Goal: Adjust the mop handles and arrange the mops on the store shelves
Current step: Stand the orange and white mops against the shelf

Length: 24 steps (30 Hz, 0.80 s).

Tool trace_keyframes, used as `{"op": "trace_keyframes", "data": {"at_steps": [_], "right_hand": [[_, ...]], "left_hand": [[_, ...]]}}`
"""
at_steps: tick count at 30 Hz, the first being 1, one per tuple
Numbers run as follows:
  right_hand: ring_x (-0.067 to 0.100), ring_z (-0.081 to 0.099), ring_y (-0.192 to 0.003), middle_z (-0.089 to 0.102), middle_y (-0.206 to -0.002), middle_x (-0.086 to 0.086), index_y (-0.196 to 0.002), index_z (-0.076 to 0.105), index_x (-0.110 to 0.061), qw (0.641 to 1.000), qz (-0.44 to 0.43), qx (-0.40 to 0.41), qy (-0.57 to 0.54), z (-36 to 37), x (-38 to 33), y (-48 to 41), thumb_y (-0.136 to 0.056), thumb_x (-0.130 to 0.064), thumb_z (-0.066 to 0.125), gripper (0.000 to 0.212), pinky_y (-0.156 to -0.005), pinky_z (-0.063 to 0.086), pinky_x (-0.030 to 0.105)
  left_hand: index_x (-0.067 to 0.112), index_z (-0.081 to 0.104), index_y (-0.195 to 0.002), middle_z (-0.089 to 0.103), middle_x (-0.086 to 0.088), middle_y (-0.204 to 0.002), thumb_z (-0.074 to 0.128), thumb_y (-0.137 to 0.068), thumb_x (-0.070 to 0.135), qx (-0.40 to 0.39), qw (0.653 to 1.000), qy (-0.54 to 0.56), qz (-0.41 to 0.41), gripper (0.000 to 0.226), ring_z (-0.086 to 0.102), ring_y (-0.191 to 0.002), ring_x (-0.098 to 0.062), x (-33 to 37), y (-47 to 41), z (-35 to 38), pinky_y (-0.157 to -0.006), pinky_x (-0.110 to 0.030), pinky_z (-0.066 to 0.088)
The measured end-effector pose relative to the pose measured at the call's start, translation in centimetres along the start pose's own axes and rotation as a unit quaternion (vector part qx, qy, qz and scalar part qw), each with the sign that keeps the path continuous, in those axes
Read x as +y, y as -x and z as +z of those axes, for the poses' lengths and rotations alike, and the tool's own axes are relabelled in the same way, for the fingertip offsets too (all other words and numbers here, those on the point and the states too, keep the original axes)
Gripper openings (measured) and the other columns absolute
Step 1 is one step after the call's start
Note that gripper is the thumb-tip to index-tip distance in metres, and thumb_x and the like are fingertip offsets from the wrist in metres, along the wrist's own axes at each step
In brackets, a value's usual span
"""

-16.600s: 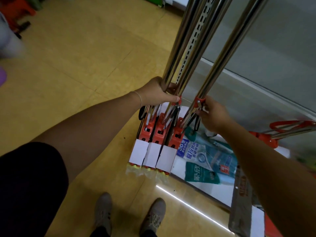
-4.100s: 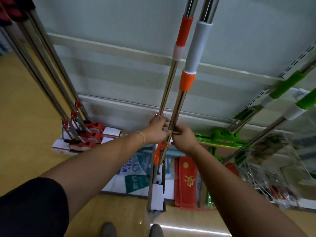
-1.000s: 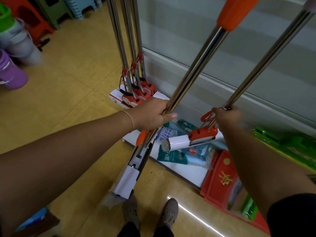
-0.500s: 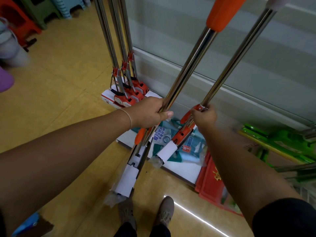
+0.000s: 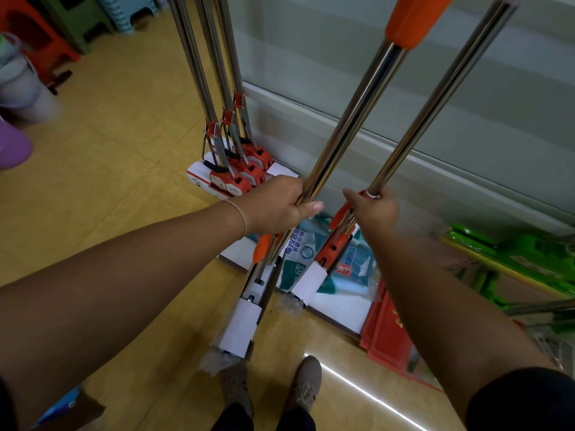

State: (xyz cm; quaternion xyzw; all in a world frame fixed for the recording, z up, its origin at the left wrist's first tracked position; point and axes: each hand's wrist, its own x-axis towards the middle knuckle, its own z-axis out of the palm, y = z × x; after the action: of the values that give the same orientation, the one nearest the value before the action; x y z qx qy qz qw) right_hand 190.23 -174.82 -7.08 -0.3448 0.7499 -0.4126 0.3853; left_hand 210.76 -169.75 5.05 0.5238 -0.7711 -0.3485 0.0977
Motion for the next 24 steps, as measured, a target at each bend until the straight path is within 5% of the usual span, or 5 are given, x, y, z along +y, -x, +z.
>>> {"op": "trace_keyframes", "data": {"at_steps": [7, 12, 17, 20, 24], "right_hand": [[0.008, 0.068, -0.067, 0.068, -0.075, -0.007, -0.075, 0.059, -0.026, 1.000, -0.002, -0.018, 0.007, -0.2, -1.0, -1.4, -0.073, -0.022, 0.087, 0.028, -0.068, 0.059, 0.028], [0.015, 0.071, -0.074, 0.071, -0.087, 0.003, -0.097, 0.064, -0.010, 0.995, 0.024, -0.093, -0.037, -0.6, -1.1, -3.6, -0.072, -0.008, 0.085, 0.032, -0.069, 0.059, 0.028], [0.022, 0.067, -0.082, 0.068, -0.087, 0.007, -0.089, 0.068, -0.009, 0.981, 0.040, -0.173, -0.079, -0.7, -1.4, -6.8, -0.076, 0.002, 0.078, 0.019, -0.074, 0.056, 0.029], [0.024, 0.066, -0.086, 0.068, -0.091, 0.011, -0.102, 0.070, 0.000, 0.982, 0.013, -0.183, -0.050, -1.0, -1.6, -8.6, -0.078, 0.002, 0.077, 0.025, -0.073, 0.060, 0.027], [0.028, 0.063, -0.091, 0.065, -0.104, 0.020, -0.113, 0.065, 0.010, 0.976, -0.029, -0.214, 0.000, -1.8, -3.0, -10.0, -0.082, 0.005, 0.073, 0.033, -0.076, 0.060, 0.026]], "left_hand": [[0.006, 0.053, -0.083, 0.051, 0.000, -0.070, 0.051, -0.098, 0.036, -0.011, 1.000, 0.009, 0.011, 0.034, 0.052, -0.066, -0.015, 0.2, -0.5, 0.6, -0.064, -0.029, 0.037], [0.010, 0.048, -0.080, 0.046, 0.007, -0.066, 0.051, -0.099, 0.034, -0.011, 1.000, 0.003, 0.019, 0.030, 0.046, -0.061, -0.008, 0.6, -0.7, 0.7, -0.059, -0.026, 0.033], [0.009, 0.050, -0.084, 0.051, 0.006, -0.071, 0.050, -0.099, 0.034, -0.020, 1.000, -0.005, 0.016, 0.029, 0.051, -0.067, -0.008, 0.6, -1.1, 0.5, -0.062, -0.023, 0.039], [0.029, 0.040, -0.073, 0.044, 0.013, -0.069, 0.050, -0.099, 0.034, -0.021, 1.000, -0.012, 0.017, 0.029, 0.044, -0.063, -0.002, 0.6, -1.4, 0.5, -0.060, -0.018, 0.032], [0.029, 0.038, -0.072, 0.043, 0.011, -0.066, 0.050, -0.099, 0.037, -0.019, 1.000, -0.017, 0.018, 0.031, 0.044, -0.061, -0.004, 0.3, -1.8, 0.5, -0.062, -0.025, 0.035]]}}
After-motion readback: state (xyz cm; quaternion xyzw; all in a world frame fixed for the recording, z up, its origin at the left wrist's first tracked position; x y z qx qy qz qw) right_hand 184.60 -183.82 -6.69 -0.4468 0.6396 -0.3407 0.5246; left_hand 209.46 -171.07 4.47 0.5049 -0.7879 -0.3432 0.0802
